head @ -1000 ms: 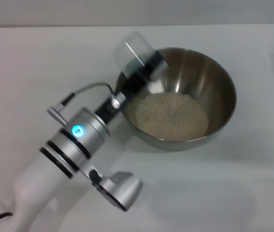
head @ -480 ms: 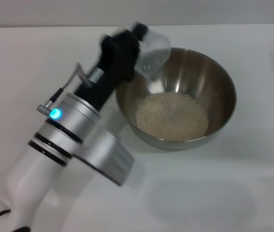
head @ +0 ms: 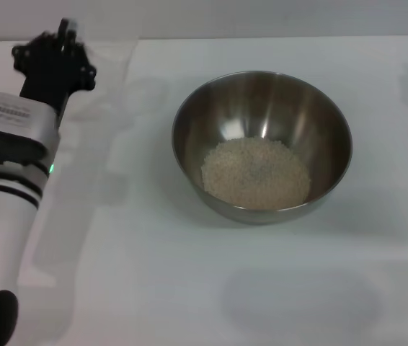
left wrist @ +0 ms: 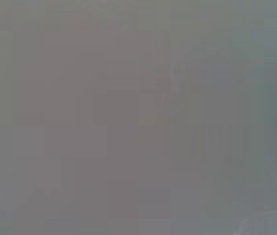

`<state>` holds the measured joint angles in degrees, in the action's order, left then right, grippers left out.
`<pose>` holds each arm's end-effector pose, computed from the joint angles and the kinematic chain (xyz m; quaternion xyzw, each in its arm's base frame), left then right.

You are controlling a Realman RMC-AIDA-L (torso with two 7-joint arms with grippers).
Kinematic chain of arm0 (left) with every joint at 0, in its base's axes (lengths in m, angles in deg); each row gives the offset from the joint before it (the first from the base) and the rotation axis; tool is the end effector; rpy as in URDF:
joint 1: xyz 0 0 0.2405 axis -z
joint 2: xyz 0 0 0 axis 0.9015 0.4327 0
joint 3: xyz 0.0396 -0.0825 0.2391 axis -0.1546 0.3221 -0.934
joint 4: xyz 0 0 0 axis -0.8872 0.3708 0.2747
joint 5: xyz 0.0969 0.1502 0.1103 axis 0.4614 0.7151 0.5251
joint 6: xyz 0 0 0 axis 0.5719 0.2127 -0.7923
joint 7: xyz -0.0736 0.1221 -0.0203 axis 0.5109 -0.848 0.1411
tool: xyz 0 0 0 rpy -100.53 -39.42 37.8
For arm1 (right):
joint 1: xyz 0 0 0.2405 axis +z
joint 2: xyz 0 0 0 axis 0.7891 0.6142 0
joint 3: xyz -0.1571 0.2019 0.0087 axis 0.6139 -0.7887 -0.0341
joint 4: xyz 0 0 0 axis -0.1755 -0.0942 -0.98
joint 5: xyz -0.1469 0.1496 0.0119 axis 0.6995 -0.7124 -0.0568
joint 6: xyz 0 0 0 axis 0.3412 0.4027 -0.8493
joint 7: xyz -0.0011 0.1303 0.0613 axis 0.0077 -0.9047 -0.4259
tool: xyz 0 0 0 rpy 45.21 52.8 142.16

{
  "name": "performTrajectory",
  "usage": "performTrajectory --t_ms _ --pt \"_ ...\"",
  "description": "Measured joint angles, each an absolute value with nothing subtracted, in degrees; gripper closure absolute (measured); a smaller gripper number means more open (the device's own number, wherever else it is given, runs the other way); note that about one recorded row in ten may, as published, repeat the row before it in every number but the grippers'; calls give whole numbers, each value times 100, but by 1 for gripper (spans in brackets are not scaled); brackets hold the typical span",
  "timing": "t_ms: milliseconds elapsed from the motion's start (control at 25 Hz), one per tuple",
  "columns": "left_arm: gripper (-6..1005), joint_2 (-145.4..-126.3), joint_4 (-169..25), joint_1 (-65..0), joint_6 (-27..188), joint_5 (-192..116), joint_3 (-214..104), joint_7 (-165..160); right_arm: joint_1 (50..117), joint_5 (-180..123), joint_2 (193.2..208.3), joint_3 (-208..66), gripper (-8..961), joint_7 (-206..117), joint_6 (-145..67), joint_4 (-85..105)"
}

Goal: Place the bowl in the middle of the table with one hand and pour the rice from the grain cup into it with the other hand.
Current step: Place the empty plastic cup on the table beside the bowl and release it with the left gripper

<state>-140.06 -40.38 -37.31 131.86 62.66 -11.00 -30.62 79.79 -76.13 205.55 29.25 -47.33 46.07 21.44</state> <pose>-0.2481 0.3566 -0.0531 -0.7178 -0.1280 -0.2414 0.6404 0.2541 0.3404 0.0679 -0.5590 0.0155 0.4912 0.6678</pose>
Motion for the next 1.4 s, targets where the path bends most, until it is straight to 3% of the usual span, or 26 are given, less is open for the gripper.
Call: performTrajectory --t_ms 1280,1360,1400 --pt "969 -13966 -4419 -3860 11797 6280 -1100 -703 7943 -7614 20555 2925 355 -4733 4575 2110" --pt "802 -13961 -4393 -3909 11808 6281 -1101 -697 7937 -7614 20555 2925 354 -4733 4582 2089" --pt "765 -13956 -4368 -3945 11811 6288 -1102 -693 7935 -7614 20555 2925 354 -4733 4584 2085"
